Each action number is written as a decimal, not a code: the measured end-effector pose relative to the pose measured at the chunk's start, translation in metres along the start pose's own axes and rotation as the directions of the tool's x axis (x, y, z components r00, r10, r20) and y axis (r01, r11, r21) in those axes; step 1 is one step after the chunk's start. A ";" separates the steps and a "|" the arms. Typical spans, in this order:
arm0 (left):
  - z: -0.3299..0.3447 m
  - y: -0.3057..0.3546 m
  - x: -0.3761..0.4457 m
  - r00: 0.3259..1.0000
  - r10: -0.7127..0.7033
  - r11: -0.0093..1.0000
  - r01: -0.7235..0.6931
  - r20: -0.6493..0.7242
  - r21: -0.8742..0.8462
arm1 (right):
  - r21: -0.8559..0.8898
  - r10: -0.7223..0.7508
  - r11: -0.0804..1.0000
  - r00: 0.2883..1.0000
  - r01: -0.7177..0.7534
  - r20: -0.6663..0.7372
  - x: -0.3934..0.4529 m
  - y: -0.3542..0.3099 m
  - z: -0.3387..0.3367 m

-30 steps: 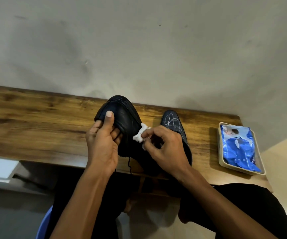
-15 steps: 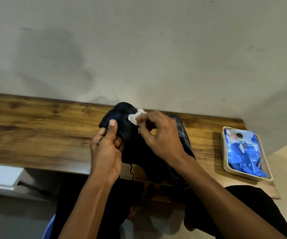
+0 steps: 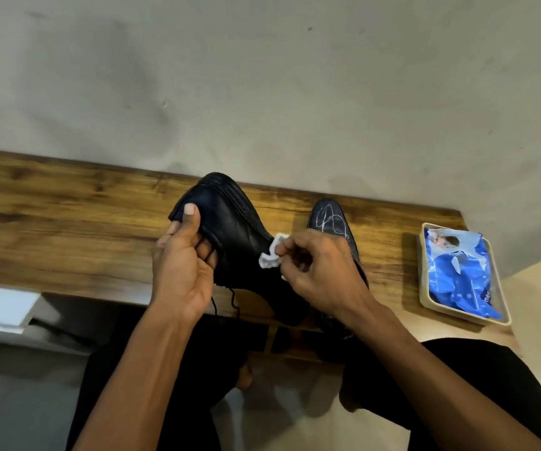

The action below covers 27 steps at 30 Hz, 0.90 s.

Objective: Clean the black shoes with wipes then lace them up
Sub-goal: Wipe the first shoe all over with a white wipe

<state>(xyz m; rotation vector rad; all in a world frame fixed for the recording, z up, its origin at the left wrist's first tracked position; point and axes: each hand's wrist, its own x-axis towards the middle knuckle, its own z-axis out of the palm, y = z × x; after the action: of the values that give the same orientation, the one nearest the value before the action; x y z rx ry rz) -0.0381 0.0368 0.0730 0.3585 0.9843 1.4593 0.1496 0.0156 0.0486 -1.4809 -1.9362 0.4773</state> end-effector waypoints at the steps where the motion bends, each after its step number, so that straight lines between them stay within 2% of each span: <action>1: 0.001 -0.001 0.000 1.000 0.005 1.000 -0.005 0.009 0.001 | 0.036 -0.022 0.999 0.999 0.023 -0.026 0.005 -0.006 0.002; 6: 0.005 -0.003 -0.002 0.999 0.021 1.000 -0.022 0.036 0.020 | 0.112 -0.112 0.985 0.982 0.130 -0.155 0.033 -0.025 0.011; 8: 0.005 -0.003 -0.001 0.999 0.017 1.000 -0.018 0.034 0.021 | 0.079 -0.135 0.985 0.975 0.151 -0.178 0.033 -0.021 0.012; 10: 0.004 -0.003 0.001 0.999 0.013 1.000 -0.013 0.030 0.011 | 0.021 -0.155 0.987 0.977 0.160 -0.144 0.027 -0.013 0.011; 15: 0.002 -0.002 0.004 1.000 0.004 1.000 -0.004 0.021 -0.017 | -0.051 -0.008 0.999 0.999 0.010 0.046 0.007 0.008 -0.005; 20: 0.003 -0.003 0.004 1.000 0.008 1.000 -0.008 0.015 -0.013 | 0.032 0.076 0.997 0.997 -0.076 0.004 0.008 0.005 -0.003; 23: 0.004 -0.003 0.003 1.000 0.019 1.000 -0.018 0.006 -0.007 | 0.109 0.014 0.994 0.997 -0.006 -0.075 0.026 -0.009 0.005; 27: 0.005 -0.004 0.003 1.000 0.018 0.999 -0.017 0.012 -0.028 | 0.073 -0.084 0.993 0.991 0.092 -0.109 0.037 -0.016 0.009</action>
<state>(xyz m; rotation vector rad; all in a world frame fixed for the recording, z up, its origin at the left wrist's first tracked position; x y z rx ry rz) -0.0325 0.0410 0.0716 0.3561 0.9526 1.4838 0.1263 0.0473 0.0617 -1.3388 -1.8707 0.4212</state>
